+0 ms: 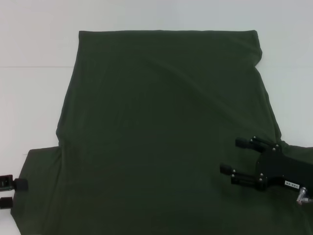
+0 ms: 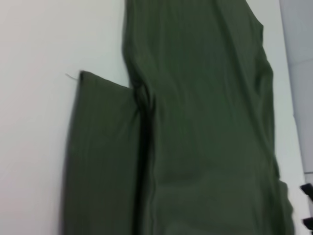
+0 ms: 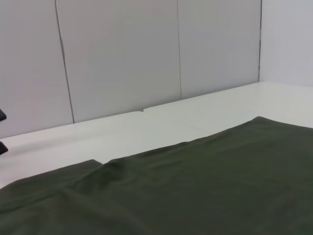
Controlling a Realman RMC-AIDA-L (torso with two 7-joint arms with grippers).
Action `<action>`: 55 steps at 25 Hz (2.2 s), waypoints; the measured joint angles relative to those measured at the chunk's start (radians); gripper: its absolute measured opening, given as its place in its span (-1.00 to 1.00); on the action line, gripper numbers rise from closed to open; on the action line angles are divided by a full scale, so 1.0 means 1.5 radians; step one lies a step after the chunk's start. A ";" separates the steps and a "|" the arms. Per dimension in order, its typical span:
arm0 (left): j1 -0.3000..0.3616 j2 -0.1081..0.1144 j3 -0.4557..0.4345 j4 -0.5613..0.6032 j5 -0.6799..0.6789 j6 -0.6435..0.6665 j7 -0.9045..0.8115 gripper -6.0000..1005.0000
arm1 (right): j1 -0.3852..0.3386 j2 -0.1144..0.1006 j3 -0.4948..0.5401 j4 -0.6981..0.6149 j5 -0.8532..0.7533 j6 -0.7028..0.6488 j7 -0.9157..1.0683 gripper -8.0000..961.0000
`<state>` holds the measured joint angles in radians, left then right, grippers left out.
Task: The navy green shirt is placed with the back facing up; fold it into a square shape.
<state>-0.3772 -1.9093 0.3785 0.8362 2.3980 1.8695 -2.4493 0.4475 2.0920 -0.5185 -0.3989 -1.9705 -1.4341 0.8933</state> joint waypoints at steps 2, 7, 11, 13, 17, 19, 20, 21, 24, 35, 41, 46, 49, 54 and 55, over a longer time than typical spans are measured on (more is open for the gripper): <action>-0.002 -0.001 0.003 -0.004 0.011 -0.015 -0.004 0.76 | 0.000 0.000 0.000 -0.001 0.003 0.000 0.000 0.87; -0.009 -0.001 0.004 -0.029 0.058 -0.067 -0.018 0.76 | -0.002 0.000 0.000 -0.004 0.005 0.000 0.002 0.87; -0.014 -0.001 0.007 -0.034 0.087 -0.086 -0.030 0.75 | -0.005 0.000 0.000 -0.010 0.005 -0.001 0.004 0.87; -0.015 -0.001 0.007 -0.034 0.093 -0.091 -0.038 0.75 | -0.005 0.000 0.000 -0.010 0.005 -0.001 0.004 0.87; -0.017 -0.001 0.009 -0.040 0.094 -0.100 -0.045 0.74 | -0.003 0.000 0.000 -0.010 0.005 -0.002 0.004 0.87; -0.017 -0.001 0.010 -0.042 0.094 -0.108 -0.050 0.74 | -0.003 0.000 0.000 -0.010 0.005 -0.002 0.005 0.87; -0.017 -0.001 0.010 -0.042 0.094 -0.113 -0.053 0.74 | -0.002 0.000 0.000 -0.010 0.005 -0.003 0.005 0.87; -0.017 -0.001 0.010 -0.042 0.094 -0.115 -0.054 0.73 | -0.002 0.000 0.000 -0.010 0.005 -0.003 0.005 0.87; -0.017 -0.002 0.011 -0.042 0.095 -0.128 -0.066 0.73 | -0.002 0.000 0.000 -0.010 0.005 -0.003 0.005 0.87; -0.024 -0.006 0.011 -0.051 0.105 -0.141 -0.082 0.71 | -0.003 0.000 0.000 -0.009 0.005 -0.003 0.005 0.87; -0.027 -0.011 0.012 -0.051 0.110 -0.147 -0.084 0.70 | -0.004 0.000 0.000 -0.009 0.005 -0.003 0.005 0.87; -0.028 -0.012 0.011 -0.055 0.111 -0.149 -0.089 0.70 | -0.005 0.000 0.000 -0.009 0.005 -0.004 0.005 0.87; -0.028 -0.012 0.011 -0.058 0.111 -0.150 -0.090 0.69 | -0.006 0.000 0.000 -0.009 0.005 -0.003 0.005 0.87; -0.029 -0.012 0.011 -0.059 0.111 -0.151 -0.090 0.69 | -0.007 0.000 0.000 -0.009 0.005 -0.004 0.005 0.87; -0.029 -0.012 0.011 -0.059 0.111 -0.151 -0.090 0.68 | -0.007 0.000 0.000 -0.009 0.005 -0.004 0.005 0.87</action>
<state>-0.4212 -1.9267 0.3957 0.7482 2.5649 1.6435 -2.5846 0.4372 2.0921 -0.5185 -0.4126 -1.9635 -1.4397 0.9004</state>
